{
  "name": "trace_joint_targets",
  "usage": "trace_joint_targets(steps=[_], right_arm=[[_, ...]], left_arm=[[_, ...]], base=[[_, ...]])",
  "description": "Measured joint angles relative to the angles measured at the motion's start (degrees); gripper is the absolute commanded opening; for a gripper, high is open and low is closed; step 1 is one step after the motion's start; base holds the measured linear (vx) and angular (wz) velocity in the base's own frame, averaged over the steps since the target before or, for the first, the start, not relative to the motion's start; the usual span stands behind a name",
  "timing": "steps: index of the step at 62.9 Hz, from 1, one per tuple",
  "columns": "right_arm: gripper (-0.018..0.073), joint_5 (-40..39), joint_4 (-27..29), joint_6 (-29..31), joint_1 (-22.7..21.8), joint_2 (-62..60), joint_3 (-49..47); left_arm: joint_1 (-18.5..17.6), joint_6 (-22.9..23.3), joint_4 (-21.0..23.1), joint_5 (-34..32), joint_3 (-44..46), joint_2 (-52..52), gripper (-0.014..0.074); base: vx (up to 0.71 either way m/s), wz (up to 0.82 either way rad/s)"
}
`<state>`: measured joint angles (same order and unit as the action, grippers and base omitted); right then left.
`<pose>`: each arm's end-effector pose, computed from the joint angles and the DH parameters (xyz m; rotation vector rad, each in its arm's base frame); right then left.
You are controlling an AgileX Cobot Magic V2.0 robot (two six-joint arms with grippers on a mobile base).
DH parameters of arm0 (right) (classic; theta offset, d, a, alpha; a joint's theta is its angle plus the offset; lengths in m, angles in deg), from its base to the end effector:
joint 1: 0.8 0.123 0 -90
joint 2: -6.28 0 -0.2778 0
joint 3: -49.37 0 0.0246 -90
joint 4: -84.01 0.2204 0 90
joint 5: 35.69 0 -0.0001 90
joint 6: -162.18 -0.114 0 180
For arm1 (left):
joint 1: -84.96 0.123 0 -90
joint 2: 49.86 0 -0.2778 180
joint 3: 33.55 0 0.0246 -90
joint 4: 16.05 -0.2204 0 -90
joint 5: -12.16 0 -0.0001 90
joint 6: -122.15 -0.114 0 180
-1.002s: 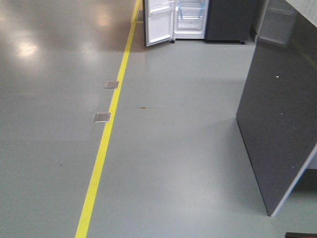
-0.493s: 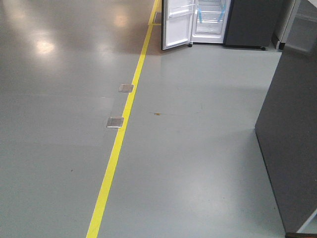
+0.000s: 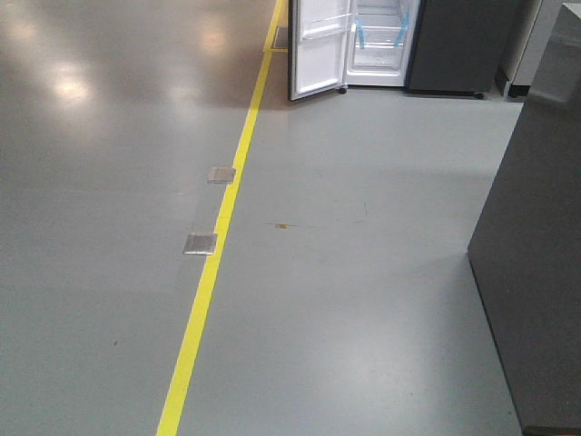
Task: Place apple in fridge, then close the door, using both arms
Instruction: 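Drive the base around the counter island toward the open fridge, then drive the base up to the open fridge door holding the apple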
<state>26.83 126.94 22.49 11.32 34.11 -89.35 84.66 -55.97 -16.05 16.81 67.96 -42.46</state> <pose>0.0119 0.0730 0.3038 -0.8771 1.8987 0.6440 0.0566 -0.0003 0.1979 -0.0218 1.5801 -0.0298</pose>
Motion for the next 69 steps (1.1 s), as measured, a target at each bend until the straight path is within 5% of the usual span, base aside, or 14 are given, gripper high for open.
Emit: trace_joint_targets(steps=[69], right_arm=[[0.0390, 0.0, 0.0, 0.0, 0.0, 0.0, 0.0]], left_arm=[[0.0, 0.0, 0.0, 0.0, 0.0, 0.0, -0.0006]], base=[[0.26, -0.01]])
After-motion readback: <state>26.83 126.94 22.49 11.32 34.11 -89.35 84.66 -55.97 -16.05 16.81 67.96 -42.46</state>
